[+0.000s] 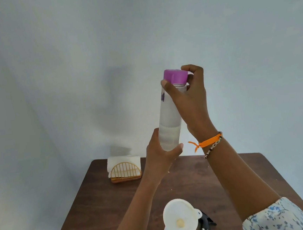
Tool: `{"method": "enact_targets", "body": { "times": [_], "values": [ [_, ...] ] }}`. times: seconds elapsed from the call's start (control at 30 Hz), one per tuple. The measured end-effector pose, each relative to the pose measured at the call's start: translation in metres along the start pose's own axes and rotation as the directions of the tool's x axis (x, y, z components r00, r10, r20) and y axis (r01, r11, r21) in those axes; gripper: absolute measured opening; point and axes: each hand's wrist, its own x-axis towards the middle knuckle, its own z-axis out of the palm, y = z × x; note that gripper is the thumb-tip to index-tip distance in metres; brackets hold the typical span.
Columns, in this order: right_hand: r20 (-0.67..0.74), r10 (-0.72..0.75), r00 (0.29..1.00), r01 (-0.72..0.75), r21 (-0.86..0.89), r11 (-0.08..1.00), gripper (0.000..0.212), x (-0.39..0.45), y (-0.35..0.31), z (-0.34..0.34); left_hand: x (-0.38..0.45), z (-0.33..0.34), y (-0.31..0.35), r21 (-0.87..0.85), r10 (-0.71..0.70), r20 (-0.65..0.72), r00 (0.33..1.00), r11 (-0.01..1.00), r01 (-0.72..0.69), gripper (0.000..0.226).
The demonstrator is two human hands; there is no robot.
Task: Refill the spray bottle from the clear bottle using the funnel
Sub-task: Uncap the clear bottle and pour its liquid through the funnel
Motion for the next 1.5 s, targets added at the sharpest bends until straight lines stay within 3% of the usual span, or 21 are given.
{"method": "enact_targets", "body": {
  "times": [0.1, 0.27, 0.5, 0.67, 0.77, 0.93, 1.07, 1.13, 1.27, 1.5],
  "values": [
    [-0.069, 0.033, 0.997, -0.033, -0.001, 0.999, 0.064, 0.003, -0.022, -0.004, -0.005, 0.002, 0.017, 0.056, 0.058, -0.056, 0.997, 0.997, -0.054, 0.059],
    [-0.094, 0.033, 0.995, -0.029, 0.042, 0.999, 0.045, 0.010, -0.047, -0.019, -0.020, 0.003, 0.041, 0.035, 0.107, -0.072, 0.992, 0.994, -0.105, 0.049],
    [0.117, -0.031, 0.993, 0.005, 0.216, 0.976, 0.033, 0.012, -0.063, -0.038, -0.024, -0.007, 0.061, 0.121, 0.109, 0.021, 0.994, 0.987, -0.111, 0.037],
    [0.447, -0.117, 0.887, -0.087, 0.409, 0.908, 0.026, 0.011, -0.073, -0.054, -0.039, -0.009, 0.067, -0.185, 0.108, 0.205, 0.973, 0.980, -0.070, 0.030],
    [0.491, -0.138, 0.860, -0.134, 0.478, 0.868, 0.035, 0.011, -0.074, -0.057, -0.042, -0.008, 0.071, -0.237, 0.127, 0.182, 0.975, 0.968, -0.081, 0.035],
    [0.349, -0.007, 0.937, -0.210, 0.579, 0.788, 0.038, 0.013, -0.066, -0.056, -0.040, -0.012, 0.078, -0.275, 0.131, 0.173, 0.976, 0.958, -0.080, 0.056],
    [0.299, 0.034, 0.954, -0.228, 0.645, 0.729, 0.015, 0.015, -0.062, -0.059, -0.037, -0.013, 0.079, -0.244, 0.101, 0.132, 0.986, 0.968, -0.066, 0.066],
    [0.280, 0.046, 0.959, -0.215, 0.610, 0.763, 0.014, 0.014, -0.064, -0.061, -0.034, -0.014, 0.079, -0.221, 0.097, 0.105, 0.990, 0.973, -0.072, 0.066],
    [0.226, 0.028, 0.974, -0.132, 0.462, 0.877, 0.035, 0.011, -0.071, -0.058, -0.030, -0.015, 0.078, -0.218, 0.100, 0.090, 0.991, 0.973, -0.078, 0.064],
    [0.129, -0.011, 0.992, -0.032, 0.323, 0.946, 0.058, 0.008, -0.077, -0.044, -0.030, -0.014, 0.077, -0.163, 0.133, 0.067, 0.989, 0.979, -0.120, 0.065]
  ]
}}
